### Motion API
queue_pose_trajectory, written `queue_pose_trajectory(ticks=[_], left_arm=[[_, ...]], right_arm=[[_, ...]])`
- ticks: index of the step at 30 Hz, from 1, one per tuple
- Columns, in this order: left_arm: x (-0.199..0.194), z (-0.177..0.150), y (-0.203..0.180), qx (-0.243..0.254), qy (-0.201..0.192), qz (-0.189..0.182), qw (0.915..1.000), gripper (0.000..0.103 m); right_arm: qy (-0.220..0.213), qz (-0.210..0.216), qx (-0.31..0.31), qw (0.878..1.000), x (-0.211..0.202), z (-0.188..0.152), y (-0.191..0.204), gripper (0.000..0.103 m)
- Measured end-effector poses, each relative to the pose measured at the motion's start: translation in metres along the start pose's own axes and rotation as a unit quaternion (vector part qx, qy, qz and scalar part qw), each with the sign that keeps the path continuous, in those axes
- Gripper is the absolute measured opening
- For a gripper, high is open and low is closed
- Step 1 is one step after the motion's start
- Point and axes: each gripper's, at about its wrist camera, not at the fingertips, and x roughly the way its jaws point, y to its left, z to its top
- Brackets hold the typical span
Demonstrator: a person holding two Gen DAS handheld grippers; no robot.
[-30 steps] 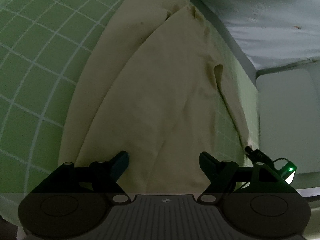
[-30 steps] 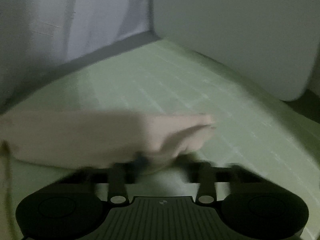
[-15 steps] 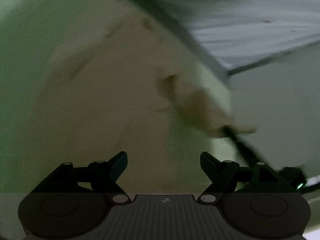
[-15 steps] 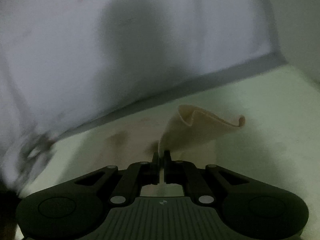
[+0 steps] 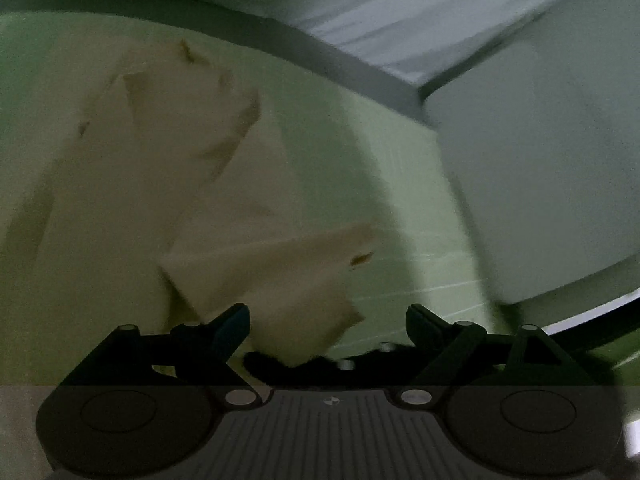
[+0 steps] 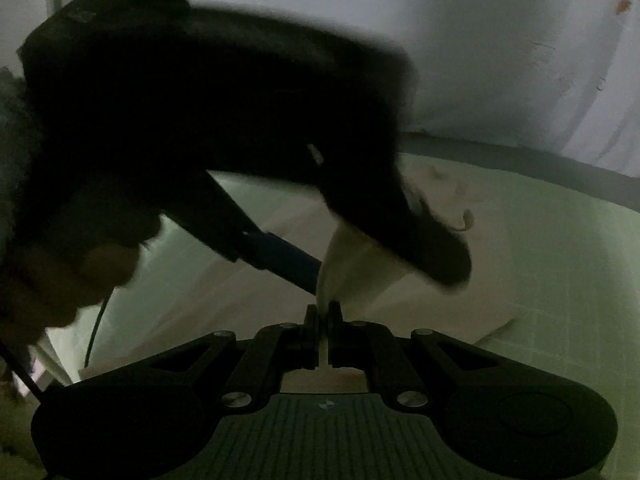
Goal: Fold clothes
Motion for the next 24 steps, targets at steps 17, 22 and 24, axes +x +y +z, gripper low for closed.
queue_pose_trajectory(ticks=[17, 22, 24], left_arm=[[-0.007, -0.017, 0.061, -0.142, -0.081, 0.06, 0.9848, 0.013], [-0.019, -0.02, 0.063, -0.125, -0.086, 0.063, 0.9865, 0.013], [-0.022, -0.022, 0.065, -0.119, -0.087, 0.065, 0.987, 0.013]], right_arm=[[0.018, 0.006, 0.099, 0.995, 0.003, -0.005, -0.032, 0.016], [0.028, 0.003, 0.148, 0.989, 0.004, -0.004, -0.034, 0.04], [0.028, -0.006, 0.17, 0.985, 0.01, -0.012, -0.04, 0.046]])
